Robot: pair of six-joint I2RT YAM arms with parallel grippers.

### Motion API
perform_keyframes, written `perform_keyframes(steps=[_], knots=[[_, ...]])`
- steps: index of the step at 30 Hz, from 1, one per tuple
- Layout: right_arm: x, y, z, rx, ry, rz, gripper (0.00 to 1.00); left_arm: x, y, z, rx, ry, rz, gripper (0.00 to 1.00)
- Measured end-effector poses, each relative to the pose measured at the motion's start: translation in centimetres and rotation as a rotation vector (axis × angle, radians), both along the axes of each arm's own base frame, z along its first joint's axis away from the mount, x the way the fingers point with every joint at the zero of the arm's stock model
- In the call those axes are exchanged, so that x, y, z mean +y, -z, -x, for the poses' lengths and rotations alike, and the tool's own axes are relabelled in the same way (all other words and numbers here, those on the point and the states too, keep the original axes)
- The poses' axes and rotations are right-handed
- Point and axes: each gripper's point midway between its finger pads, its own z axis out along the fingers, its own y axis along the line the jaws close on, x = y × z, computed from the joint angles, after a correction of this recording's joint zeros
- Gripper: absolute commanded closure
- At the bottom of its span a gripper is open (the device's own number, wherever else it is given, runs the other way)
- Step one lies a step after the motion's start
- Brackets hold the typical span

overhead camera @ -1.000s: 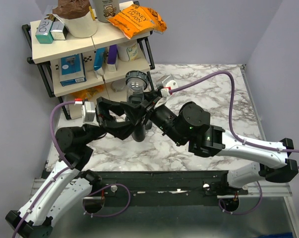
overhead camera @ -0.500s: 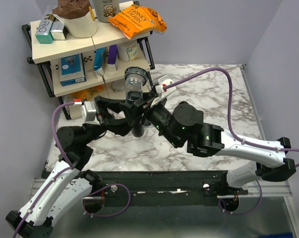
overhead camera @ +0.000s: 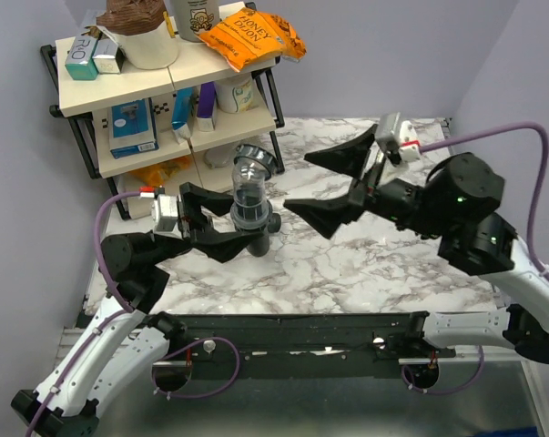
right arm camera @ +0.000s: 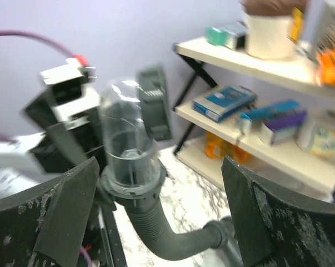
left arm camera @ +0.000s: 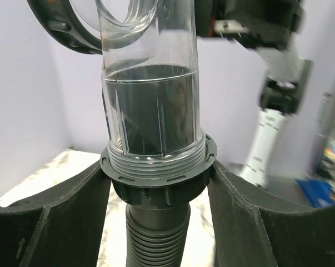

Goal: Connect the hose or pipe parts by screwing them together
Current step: Install the adaptor on the pipeline.

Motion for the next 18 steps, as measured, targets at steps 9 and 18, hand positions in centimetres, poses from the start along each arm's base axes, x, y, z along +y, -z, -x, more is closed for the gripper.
perform_keyframes(steps=[9,18], knots=[[1.2,-2.2,4.8,-0.184,-0.314,0.077,0.00,-1.1,0.2,4.4,0.017,0.276,-0.066,1.00],[4.2,1.6,5.8,-0.175,-0.488,0.188,0.00,-0.8,-0.4,6.6,0.033,0.391,-0.079,1.00]])
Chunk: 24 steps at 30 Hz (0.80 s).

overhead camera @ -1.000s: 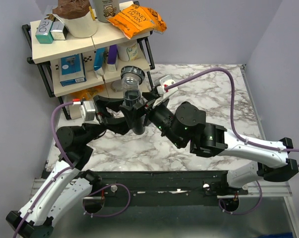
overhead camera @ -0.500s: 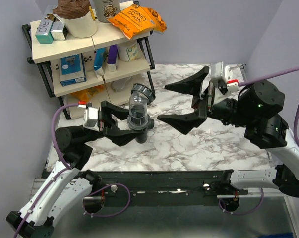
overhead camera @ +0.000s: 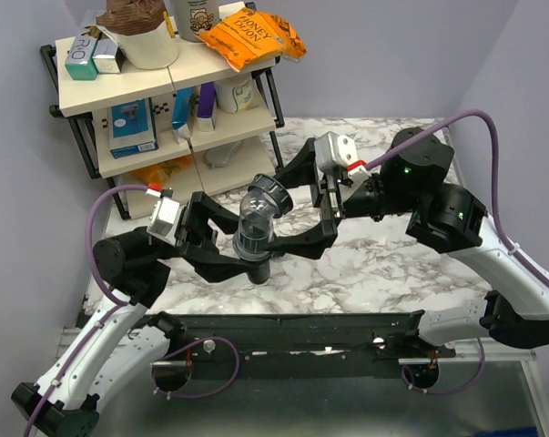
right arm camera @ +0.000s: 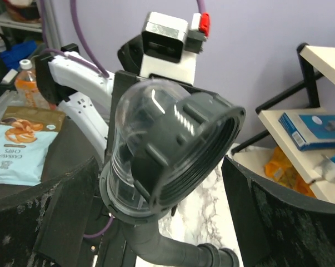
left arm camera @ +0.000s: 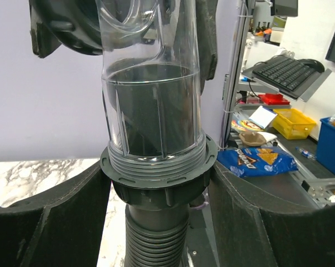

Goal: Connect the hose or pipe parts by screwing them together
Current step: Install the adaptor on the pipeline.

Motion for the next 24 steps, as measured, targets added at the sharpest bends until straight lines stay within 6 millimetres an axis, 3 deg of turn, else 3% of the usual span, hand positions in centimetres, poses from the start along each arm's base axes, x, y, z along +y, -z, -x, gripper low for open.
perform_keyframes(steps=[7,13,22,24], knots=[[1.4,0.3,0.7,0.000,-0.093,0.003,0.00,0.1,-0.1,0.6,0.007,0.028,-0.001,1.00],[2.7,2.2,1.3,0.052,-0.189,0.011,0.03,0.3,-0.5,1.2,-0.001,0.044,0.008,1.00],[2.9,1.6,2.6,0.123,-0.343,-0.021,0.60,0.5,-1.0,1.3,-0.031,0.029,0.031,1.00],[2.9,1.5,2.7,0.132,-0.356,-0.028,0.81,0.5,-1.0,1.2,-0.032,0.026,0.031,1.00]])
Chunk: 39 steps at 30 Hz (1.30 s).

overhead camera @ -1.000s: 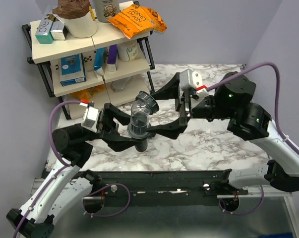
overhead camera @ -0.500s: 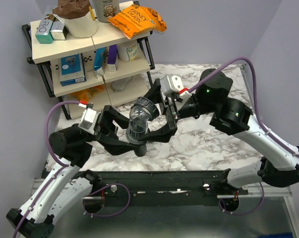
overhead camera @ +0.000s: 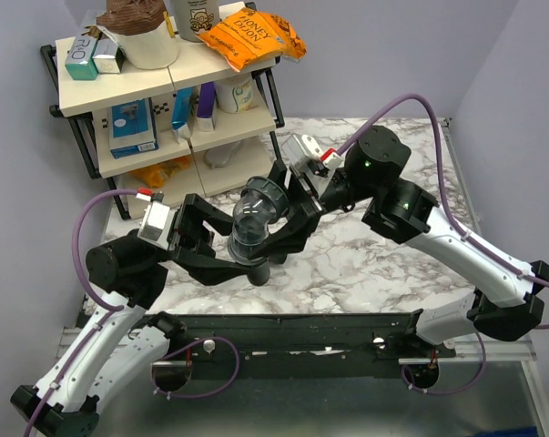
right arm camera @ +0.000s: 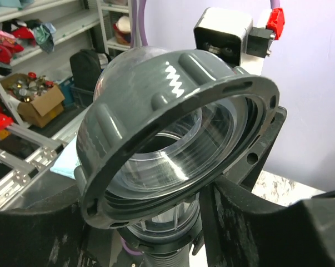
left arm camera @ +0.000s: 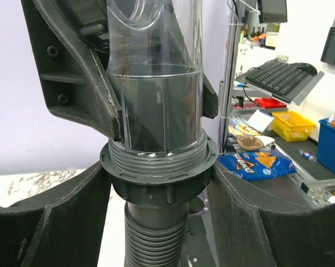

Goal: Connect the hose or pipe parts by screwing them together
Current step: Install the adaptor on the pipeline.

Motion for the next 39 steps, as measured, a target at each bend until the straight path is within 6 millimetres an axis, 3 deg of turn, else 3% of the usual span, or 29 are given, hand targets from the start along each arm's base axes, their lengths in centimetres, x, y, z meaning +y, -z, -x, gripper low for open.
perform_keyframes(steps=[7,19,28,39], knots=[[0.1,-0.2,-0.1,0.023,-0.016,-0.011,0.99,0.0,-0.2,-0.5,0.008,-0.023,0.011,1.00],[0.2,1.2,-1.8,0.081,0.128,0.027,0.99,-0.5,1.0,-1.3,0.028,-0.054,-0.026,1.00],[-0.2,1.6,-5.3,0.115,0.384,0.014,0.99,-0.9,1.6,-4.0,0.074,-0.166,-0.026,1.00],[0.3,1.7,-6.9,0.084,0.609,-0.038,0.99,-0.9,1.9,-5.5,0.102,-0.239,-0.031,1.00]])
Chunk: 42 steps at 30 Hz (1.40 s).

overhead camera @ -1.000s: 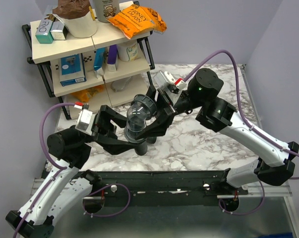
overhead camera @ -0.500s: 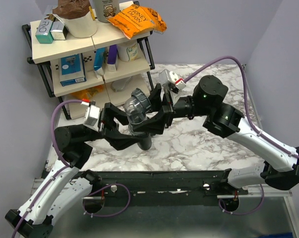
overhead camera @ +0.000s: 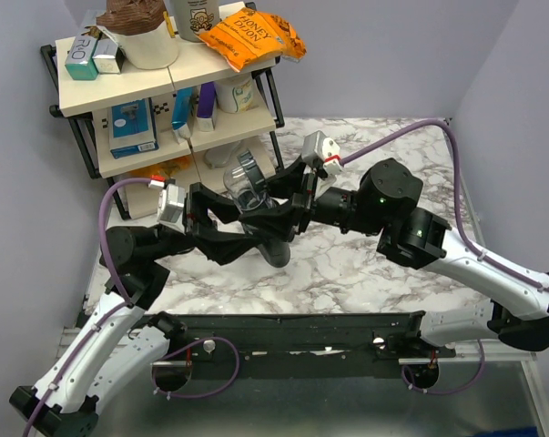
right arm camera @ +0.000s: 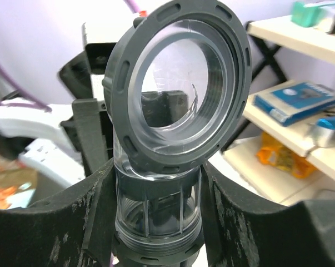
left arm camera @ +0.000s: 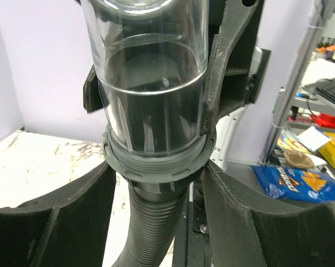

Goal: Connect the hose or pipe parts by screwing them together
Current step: Install the adaptor on the pipeline.

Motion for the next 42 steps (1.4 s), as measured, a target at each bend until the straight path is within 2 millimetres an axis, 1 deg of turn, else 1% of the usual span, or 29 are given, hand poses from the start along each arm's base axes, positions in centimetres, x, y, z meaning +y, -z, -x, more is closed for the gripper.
perform_keyframes(steps=[7,11,19,20,22,23,24,26,29,33,39,42], knots=[[-0.1,0.6,-2.0,-0.002,0.144,-0.028,0.99,0.2,0.2,-1.2,0.028,-0.061,0.006,1.00],[0.0,0.6,-2.3,-0.020,0.215,-0.031,0.99,0.3,0.4,-1.5,0.033,-0.079,-0.001,1.00],[0.4,1.2,-2.8,-0.043,0.359,-0.003,0.99,0.4,0.8,-1.7,0.044,-0.093,-0.012,1.00],[0.4,1.3,-2.8,-0.044,0.371,-0.001,0.99,0.4,0.8,-1.7,0.047,-0.094,-0.014,0.80],[0.3,1.2,-2.9,-0.043,0.384,-0.003,0.99,0.4,0.9,-1.8,0.052,-0.097,-0.014,0.49],[0.2,1.1,-2.9,-0.043,0.388,-0.007,0.99,0.4,0.9,-1.8,0.054,-0.097,-0.013,0.24],[0.1,0.9,-2.9,-0.043,0.389,-0.015,0.99,0.4,0.8,-1.7,0.057,-0.097,-0.011,0.16],[0.0,0.8,-2.9,-0.042,0.393,-0.019,0.99,0.6,0.4,-1.7,0.070,-0.099,0.008,0.06],[0.4,1.2,-2.9,-0.042,0.391,-0.016,0.99,0.8,0.1,-1.2,0.128,-0.084,0.030,0.04],[0.6,1.0,-2.8,-0.024,0.382,-0.035,0.99,0.9,-0.2,-1.0,0.189,-0.065,0.053,0.02],[0.9,1.0,-2.3,0.034,0.358,-0.083,0.99,1.1,0.0,-0.6,0.222,-0.052,0.086,0.05],[1.1,0.7,-1.9,0.060,0.329,-0.117,0.99,1.3,0.0,-0.5,0.218,-0.054,0.101,0.09]])
